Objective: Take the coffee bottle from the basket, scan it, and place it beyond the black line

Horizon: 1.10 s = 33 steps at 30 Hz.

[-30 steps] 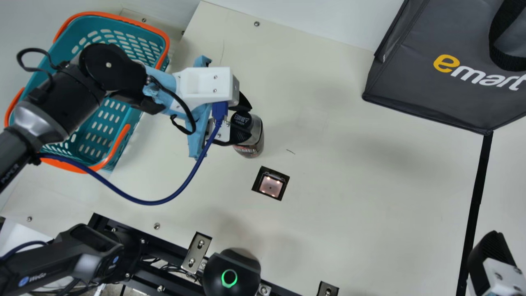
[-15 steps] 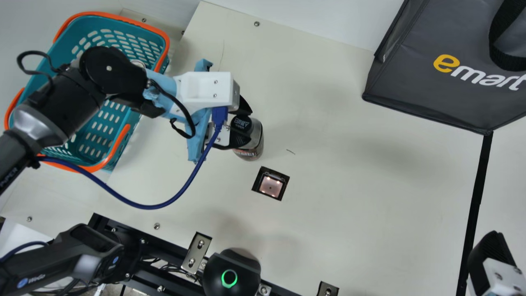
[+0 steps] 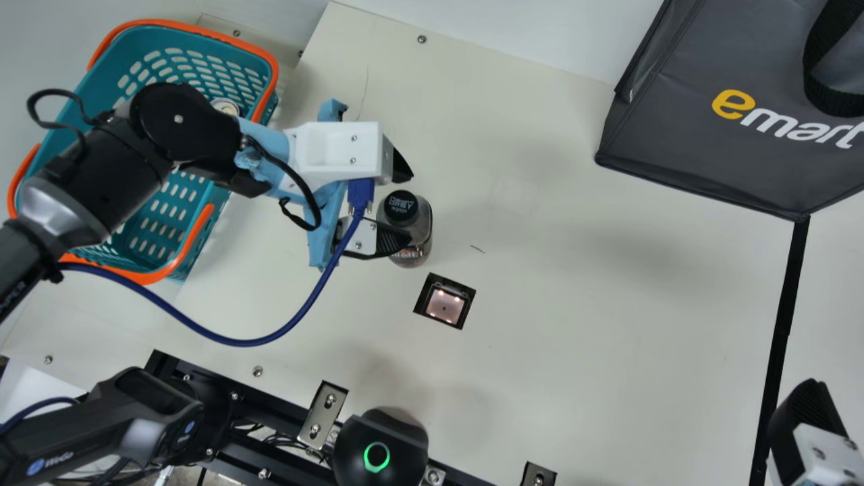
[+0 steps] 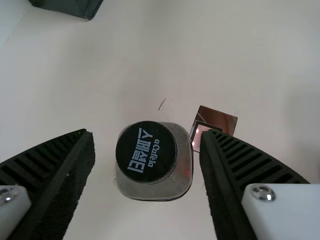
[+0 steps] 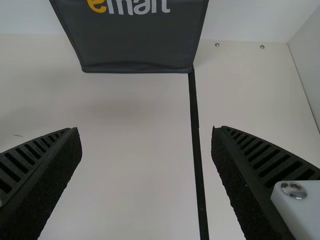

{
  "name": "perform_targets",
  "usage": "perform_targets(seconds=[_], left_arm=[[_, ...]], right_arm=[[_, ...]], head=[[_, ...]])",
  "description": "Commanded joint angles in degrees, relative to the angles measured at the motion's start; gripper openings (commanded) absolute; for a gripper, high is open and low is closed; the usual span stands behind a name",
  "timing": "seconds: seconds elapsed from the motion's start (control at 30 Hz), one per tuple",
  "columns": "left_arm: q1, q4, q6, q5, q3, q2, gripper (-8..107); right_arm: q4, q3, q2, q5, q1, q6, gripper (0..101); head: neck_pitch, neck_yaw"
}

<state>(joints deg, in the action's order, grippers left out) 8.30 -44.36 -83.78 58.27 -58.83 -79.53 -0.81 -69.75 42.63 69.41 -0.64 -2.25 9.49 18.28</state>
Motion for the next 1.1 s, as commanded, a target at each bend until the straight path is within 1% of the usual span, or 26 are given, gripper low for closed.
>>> perform_targets(seconds=[0.0,0.57,1.07], left_arm=[[0.1,0.2,0.1,-0.1,-0.1,0.1,90],[-1.4,0.4,4.1,0.2,-1.5,1.8,90],[-2.4,2.3,12.9,-1.1,-2.7,6.3,90]], right_arm=[[0.0,0.0,0.0,0.0,0.0,0.0,91],[0.0,0.0,0.0,0.0,0.0,0.0,91],[0.0,0.0,0.0,0.0,0.0,0.0,91]], head=[[-1.6,0.1],[-1.6,0.1],[-1.6,0.1]])
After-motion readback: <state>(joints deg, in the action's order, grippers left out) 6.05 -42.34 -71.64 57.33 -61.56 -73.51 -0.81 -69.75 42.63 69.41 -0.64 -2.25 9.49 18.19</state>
